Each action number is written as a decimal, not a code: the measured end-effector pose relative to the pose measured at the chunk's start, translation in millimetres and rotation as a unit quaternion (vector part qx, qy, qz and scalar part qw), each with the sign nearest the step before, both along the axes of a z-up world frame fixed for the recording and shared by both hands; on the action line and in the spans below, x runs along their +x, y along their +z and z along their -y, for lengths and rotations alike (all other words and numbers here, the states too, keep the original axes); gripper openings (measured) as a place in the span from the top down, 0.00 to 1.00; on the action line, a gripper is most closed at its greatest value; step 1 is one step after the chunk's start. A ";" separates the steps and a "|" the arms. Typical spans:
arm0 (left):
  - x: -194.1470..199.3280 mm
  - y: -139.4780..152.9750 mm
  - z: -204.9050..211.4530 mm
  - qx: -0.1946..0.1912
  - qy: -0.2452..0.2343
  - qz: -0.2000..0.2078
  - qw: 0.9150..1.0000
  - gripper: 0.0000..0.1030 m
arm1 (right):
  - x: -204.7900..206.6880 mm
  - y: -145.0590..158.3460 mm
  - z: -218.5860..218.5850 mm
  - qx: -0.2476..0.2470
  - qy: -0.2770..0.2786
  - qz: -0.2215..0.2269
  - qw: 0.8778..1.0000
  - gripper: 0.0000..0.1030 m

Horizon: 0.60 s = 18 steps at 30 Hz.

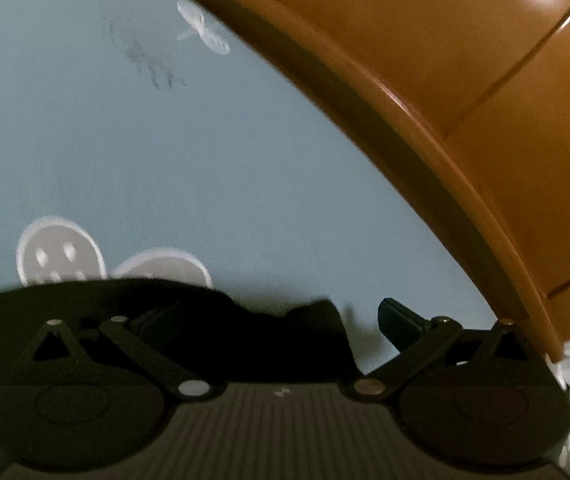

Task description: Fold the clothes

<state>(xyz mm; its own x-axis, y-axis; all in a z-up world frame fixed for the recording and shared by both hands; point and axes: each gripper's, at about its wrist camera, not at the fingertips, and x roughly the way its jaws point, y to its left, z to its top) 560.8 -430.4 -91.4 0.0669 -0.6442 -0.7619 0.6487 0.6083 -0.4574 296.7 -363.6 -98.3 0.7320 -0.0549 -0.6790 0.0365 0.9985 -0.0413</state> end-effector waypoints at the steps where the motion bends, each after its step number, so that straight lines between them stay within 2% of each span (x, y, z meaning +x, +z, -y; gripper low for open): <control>1: -0.9 2.1 -2.5 0.005 0.002 -0.003 1.000 0.01 | -0.2 0.2 0.3 0.001 0.000 0.000 1.000 0.00; 3: -5.4 9.0 -9.9 0.015 -0.001 -0.001 1.000 0.01 | -0.9 0.5 0.0 0.001 0.000 0.000 1.000 0.00; 6: -17.6 24.1 -28.1 0.031 -0.021 0.024 0.999 0.01 | -2.4 1.6 -0.7 0.003 0.000 -0.001 1.000 0.00; 8: -15.8 28.8 -44.6 0.042 -0.015 0.022 0.999 0.01 | -3.3 2.2 -1.0 0.003 0.000 -0.001 1.000 0.00; 14: 2.9 6.0 -59.4 0.067 0.032 -0.001 0.997 0.01 | -2.0 0.4 8.1 0.006 0.000 -0.002 1.000 0.00; 18: 15.1 -3.8 -52.8 0.069 0.039 0.022 0.997 0.01 | 6.1 0.3 7.1 0.005 0.000 -0.002 1.000 0.00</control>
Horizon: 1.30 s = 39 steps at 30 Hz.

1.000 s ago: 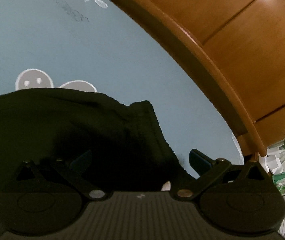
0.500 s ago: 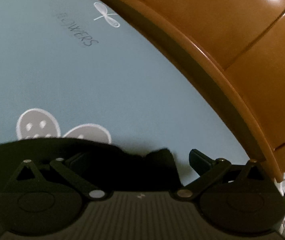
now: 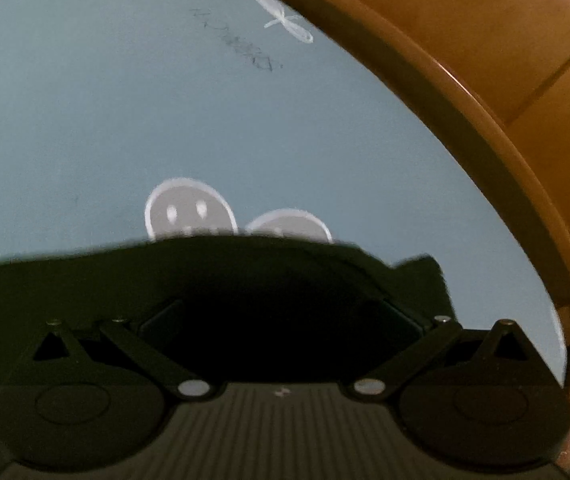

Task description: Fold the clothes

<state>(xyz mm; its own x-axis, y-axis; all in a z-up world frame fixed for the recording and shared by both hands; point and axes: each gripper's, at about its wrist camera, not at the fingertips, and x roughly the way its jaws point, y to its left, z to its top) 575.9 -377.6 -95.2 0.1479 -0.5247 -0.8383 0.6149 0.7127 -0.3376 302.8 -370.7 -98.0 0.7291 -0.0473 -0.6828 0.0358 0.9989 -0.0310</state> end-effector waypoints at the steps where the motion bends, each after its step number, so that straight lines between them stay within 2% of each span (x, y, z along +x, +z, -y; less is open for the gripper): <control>1: 3.8 -0.2 0.2 -0.004 0.005 0.007 1.000 0.01 | -0.1 -0.1 -0.1 0.000 0.000 0.000 1.000 0.00; 3: 9.1 2.2 -3.6 -0.011 0.019 0.004 1.000 0.01 | -0.3 -0.2 -0.3 0.000 0.000 0.001 1.000 0.00; 6: 3.9 18.0 -14.1 -0.002 0.029 0.017 0.999 0.01 | -0.5 -0.4 -0.6 0.001 0.000 0.002 1.000 0.00; 9: -10.9 40.4 -33.0 -0.005 0.020 0.030 0.999 0.01 | 0.6 -1.0 -0.4 0.000 0.000 0.003 1.000 0.00; 15: -36.8 79.3 -82.8 0.029 0.022 0.062 0.997 0.01 | 4.9 -3.0 2.7 0.000 -0.001 0.004 1.000 0.00; 19: -54.9 100.3 -128.8 0.044 0.045 0.059 0.996 0.01 | 5.7 -2.7 3.9 0.006 -0.004 0.004 1.000 0.00; 23: -76.8 102.4 -174.0 0.041 0.064 0.048 0.996 0.01 | 4.3 -1.7 1.3 0.004 -0.005 0.005 1.000 0.00; 27: -86.5 81.5 -202.2 0.032 0.080 0.025 0.996 0.01 | 3.8 -3.4 -1.9 -0.003 -0.007 0.007 1.000 0.00; 34: -73.0 20.2 -215.0 0.002 0.099 -0.026 0.995 0.01 | 3.6 -5.6 -3.2 -0.004 -0.010 0.014 1.000 0.00; 39: -61.4 3.9 -235.8 -0.011 0.128 -0.033 0.991 0.01 | 3.9 -6.0 -3.4 -0.006 -0.009 0.016 1.000 0.00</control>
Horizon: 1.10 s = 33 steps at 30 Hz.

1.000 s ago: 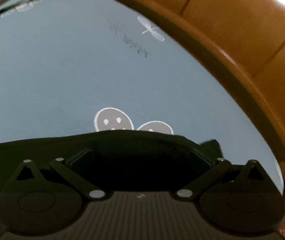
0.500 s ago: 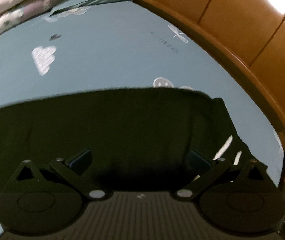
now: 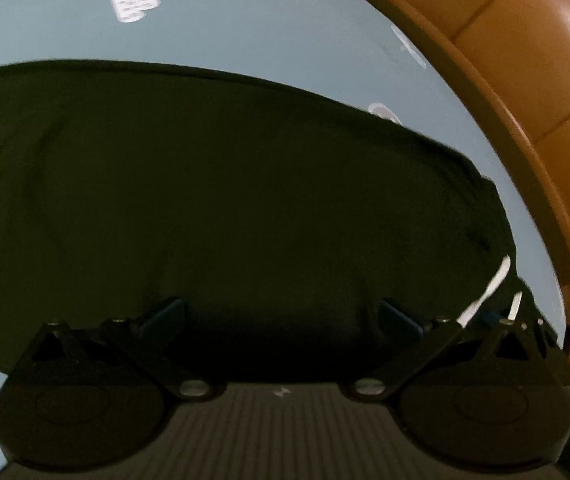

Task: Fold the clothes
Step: 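Lift the grasped pants edge with the left gripper to fold it over, then flip the held pants over with the left gripper, laying them logo side up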

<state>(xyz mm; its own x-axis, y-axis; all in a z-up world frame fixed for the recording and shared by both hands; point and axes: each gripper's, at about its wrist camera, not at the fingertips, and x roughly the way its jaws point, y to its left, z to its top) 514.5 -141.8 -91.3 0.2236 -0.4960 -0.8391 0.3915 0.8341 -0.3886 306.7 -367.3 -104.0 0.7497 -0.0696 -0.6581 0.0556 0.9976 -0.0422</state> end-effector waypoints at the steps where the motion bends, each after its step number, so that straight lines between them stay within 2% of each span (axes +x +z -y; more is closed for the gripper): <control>1: 1.5 0.1 -7.6 0.003 0.009 0.003 1.000 0.01 | 0.5 -0.1 0.3 0.000 0.000 0.000 1.000 0.00; 5: 8.4 2.8 -40.8 0.034 0.059 0.018 0.998 0.01 | 1.1 -0.5 0.5 -0.001 0.000 0.000 1.000 0.00; 8: 8.6 7.8 -57.6 0.005 0.092 0.020 0.996 0.01 | 1.4 -0.8 0.0 -0.003 -0.001 0.001 1.000 0.00; 11: -0.4 10.3 -49.6 -0.030 0.064 0.025 0.997 0.01 | 1.5 -1.0 -0.2 -0.004 -0.001 0.002 1.000 0.00; 12: -3.5 9.7 -44.8 -0.029 0.054 0.032 0.998 0.01 | 1.7 -1.0 -0.4 -0.004 -0.001 0.002 1.000 0.00; 17: -6.4 -2.2 -39.3 0.018 0.051 0.032 0.998 0.01 | 2.1 -1.0 -0.2 -0.004 -0.001 0.002 1.000 0.00; 22: -11.1 10.0 -50.0 0.026 0.080 0.040 0.996 0.01 | 2.3 -0.9 0.2 -0.004 -0.001 0.002 1.000 0.00; 27: -35.7 26.9 -21.8 -0.026 0.030 0.050 0.998 0.01 | 2.4 -0.8 -0.1 -0.005 0.000 0.002 1.000 0.00; 31: -52.9 31.2 17.5 -0.087 -0.014 0.033 0.996 0.01 | 2.7 -0.8 0.2 -0.005 0.000 0.002 1.000 0.00; 33: -57.6 28.9 34.3 -0.104 -0.027 0.027 0.994 0.01 | 2.8 -0.8 0.4 -0.005 0.000 0.002 1.000 0.00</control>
